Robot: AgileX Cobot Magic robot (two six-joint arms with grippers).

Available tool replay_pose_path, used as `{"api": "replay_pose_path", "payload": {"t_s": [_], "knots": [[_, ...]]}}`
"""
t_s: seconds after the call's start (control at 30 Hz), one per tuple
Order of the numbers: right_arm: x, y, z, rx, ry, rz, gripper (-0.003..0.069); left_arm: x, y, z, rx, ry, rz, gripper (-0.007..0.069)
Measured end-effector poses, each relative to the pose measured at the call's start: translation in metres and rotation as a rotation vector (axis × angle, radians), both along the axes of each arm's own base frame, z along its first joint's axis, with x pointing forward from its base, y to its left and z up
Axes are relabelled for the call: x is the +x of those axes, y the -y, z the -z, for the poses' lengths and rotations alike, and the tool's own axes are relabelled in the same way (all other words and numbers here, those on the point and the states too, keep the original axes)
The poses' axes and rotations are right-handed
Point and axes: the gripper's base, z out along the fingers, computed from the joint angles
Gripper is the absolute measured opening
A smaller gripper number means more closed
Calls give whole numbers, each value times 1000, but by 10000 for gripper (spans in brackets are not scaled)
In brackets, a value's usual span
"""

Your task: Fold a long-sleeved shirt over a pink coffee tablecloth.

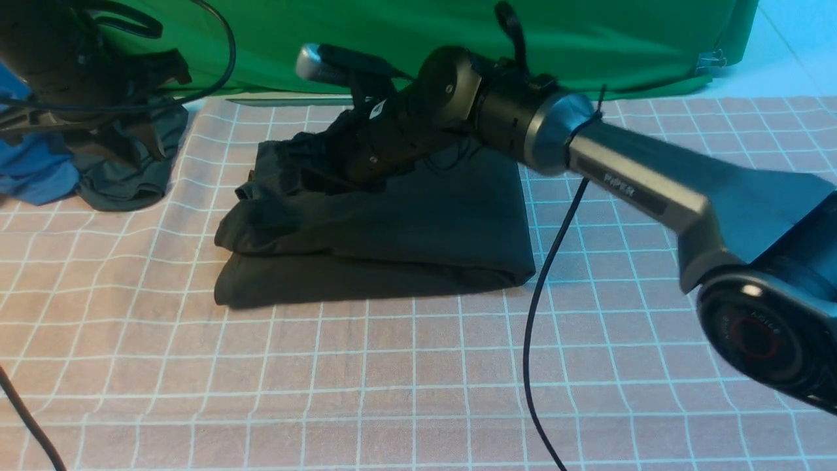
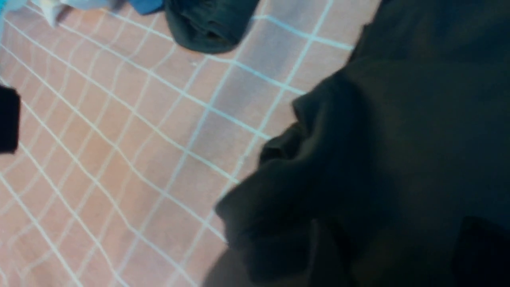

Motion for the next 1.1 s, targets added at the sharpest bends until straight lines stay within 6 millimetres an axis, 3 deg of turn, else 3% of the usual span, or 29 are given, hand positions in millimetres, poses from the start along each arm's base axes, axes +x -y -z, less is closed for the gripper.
{"api": "replay_pose_path", "payload": {"t_s": [0.13, 0.17, 0.2, 0.23, 0.43, 0.67, 0.87, 0.93, 1.1], "knots": [[-2, 29, -44, -83, 87, -47, 167, 0, 5, -1, -47, 8, 40, 193], [-1, 32, -45, -90, 84, -50, 141, 0, 6, -1, -58, 9, 42, 193], [-4, 46, -67, -120, 124, -66, 70, 1, 10, -1, -93, 21, 55, 193], [-6, 55, -78, -138, 141, -71, 48, 2, 12, -2, -119, 34, 59, 193], [-6, 116, -119, -283, 176, -31, 36, 9, 28, -8, -236, 119, 74, 193], [3, 177, -115, -421, 44, 25, 36, 19, 74, -5, -246, 211, 167, 194], [4, 183, -109, -432, 18, 25, 36, 41, 100, 43, -247, 126, 192, 194], [3, 183, -105, -441, 9, 12, 36, 49, 99, 77, -218, 32, 166, 194], [3, 183, -103, -446, 4, 5, 36, 49, 88, 128, -124, -197, 124, 194]]}}
